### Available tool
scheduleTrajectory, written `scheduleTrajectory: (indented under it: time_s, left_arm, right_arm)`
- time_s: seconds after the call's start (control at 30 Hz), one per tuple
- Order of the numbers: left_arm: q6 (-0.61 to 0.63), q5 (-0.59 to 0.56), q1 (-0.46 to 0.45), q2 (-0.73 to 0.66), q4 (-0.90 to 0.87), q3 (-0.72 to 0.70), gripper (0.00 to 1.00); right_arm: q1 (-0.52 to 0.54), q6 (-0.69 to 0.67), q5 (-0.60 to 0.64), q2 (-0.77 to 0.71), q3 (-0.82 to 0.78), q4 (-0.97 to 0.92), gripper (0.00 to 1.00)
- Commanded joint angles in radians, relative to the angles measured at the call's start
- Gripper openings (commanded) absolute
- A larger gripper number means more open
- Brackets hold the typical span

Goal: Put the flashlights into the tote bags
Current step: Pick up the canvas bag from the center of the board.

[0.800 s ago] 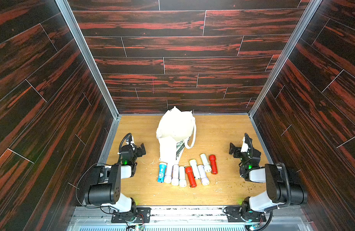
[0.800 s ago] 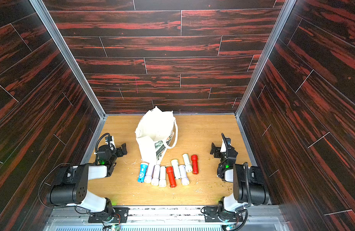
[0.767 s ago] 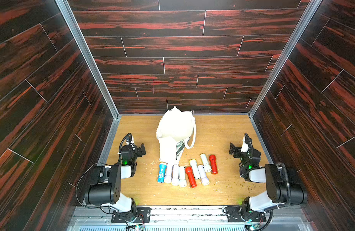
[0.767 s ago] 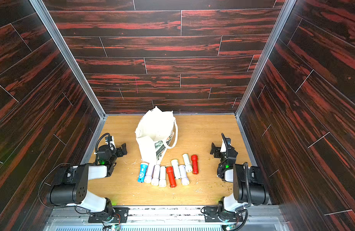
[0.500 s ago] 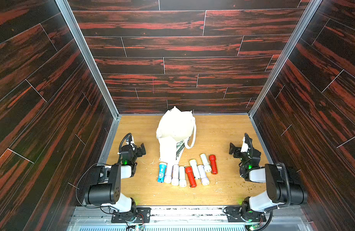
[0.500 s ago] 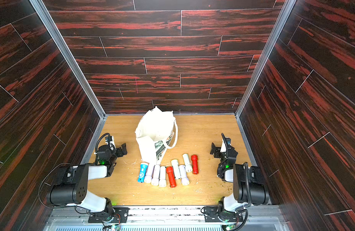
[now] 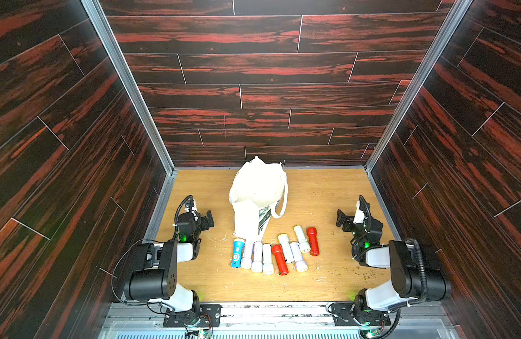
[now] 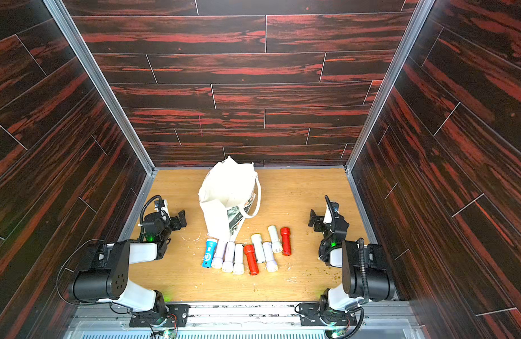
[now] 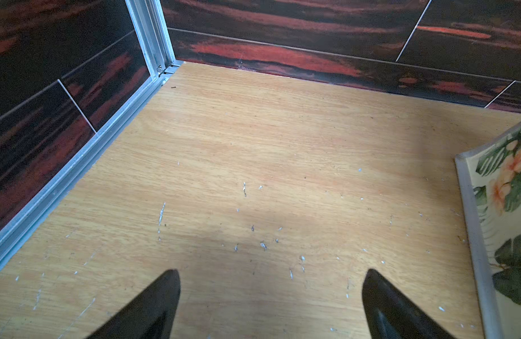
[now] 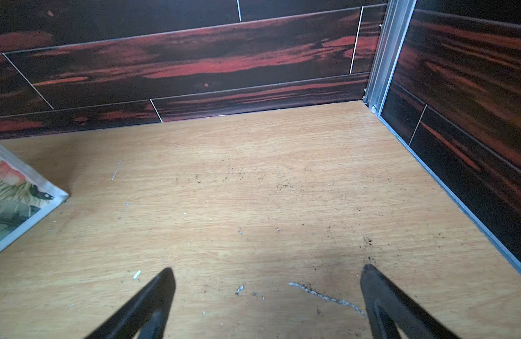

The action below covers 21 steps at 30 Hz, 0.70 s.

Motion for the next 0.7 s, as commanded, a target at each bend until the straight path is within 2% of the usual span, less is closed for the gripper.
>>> scheduleTrajectory:
  time_s: [0.0, 0.13, 0.3, 0.4, 0.5, 0.67]
  left_arm:
    - [0.012, 0.008, 0.007, 0.004, 0.020, 0.013, 0.99]
    - [0.013, 0.005, 0.007, 0.005, 0.023, 0.011, 0.99]
    - [-0.020, -0.066, 0.006, -0.009, 0.085, -0.027, 0.99]
    - [-0.021, -0.078, 0.007, -0.063, 0.091, -0.053, 0.99]
    - [-0.039, -0.126, 0.004, -0.156, 0.030, -0.069, 0.99]
    - [-0.113, -0.215, 0.003, -0.342, -0.183, -0.061, 0.99]
  right_arm:
    - [-0.005, 0.010, -0.003, 0.018, 0.018, 0.027, 0.99]
    - [-0.005, 0.010, -0.003, 0.018, 0.019, 0.027, 0.99]
    - [-0.005, 0.009, -0.004, 0.014, 0.014, 0.029, 0.99]
    - [-0.001, -0.008, -0.045, 0.002, 0.010, 0.031, 0.99]
    - [0.010, -0.028, -0.055, -0.061, 0.011, -0.024, 0.99]
    - [0.011, 0.007, -0.022, -0.211, 0.021, -0.180, 0.99]
